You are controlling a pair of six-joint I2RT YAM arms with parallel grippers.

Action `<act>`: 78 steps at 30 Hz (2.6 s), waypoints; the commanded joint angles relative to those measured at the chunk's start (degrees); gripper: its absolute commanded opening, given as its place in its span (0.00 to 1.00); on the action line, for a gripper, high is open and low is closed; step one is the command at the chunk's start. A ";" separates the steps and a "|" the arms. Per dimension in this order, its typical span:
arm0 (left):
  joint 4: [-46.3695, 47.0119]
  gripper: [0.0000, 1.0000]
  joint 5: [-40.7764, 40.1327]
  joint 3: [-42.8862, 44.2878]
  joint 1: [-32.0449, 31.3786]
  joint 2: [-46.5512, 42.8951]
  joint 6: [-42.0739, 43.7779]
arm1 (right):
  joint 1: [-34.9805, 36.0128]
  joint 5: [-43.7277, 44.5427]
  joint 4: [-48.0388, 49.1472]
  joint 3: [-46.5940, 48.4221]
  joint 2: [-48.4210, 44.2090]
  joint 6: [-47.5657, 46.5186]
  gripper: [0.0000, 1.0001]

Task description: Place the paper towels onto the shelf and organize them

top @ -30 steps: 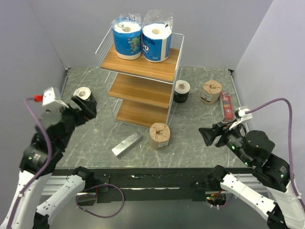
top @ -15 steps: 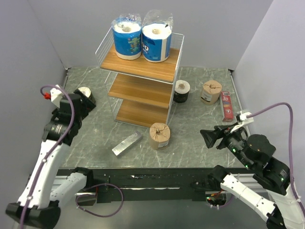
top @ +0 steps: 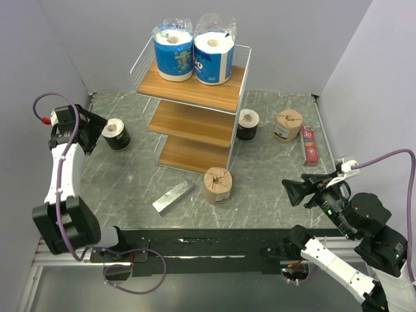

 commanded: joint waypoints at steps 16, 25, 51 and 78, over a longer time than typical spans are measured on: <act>6.39 0.86 9.34 10.90 2.67 24.28 8.01 | 0.43 0.68 1.10 1.33 2.09 1.99 0.79; 8.15 0.78 8.90 8.35 2.67 26.04 8.45 | 0.34 0.69 1.89 0.80 2.88 1.99 0.80; 1.47 0.41 5.21 3.09 1.00 16.04 15.12 | 0.25 0.86 0.13 1.77 0.24 4.45 0.79; -15.75 0.33 22.79 -15.04 -5.76 -37.41 16.89 | 0.34 1.92 -3.82 1.76 -2.31 4.10 0.79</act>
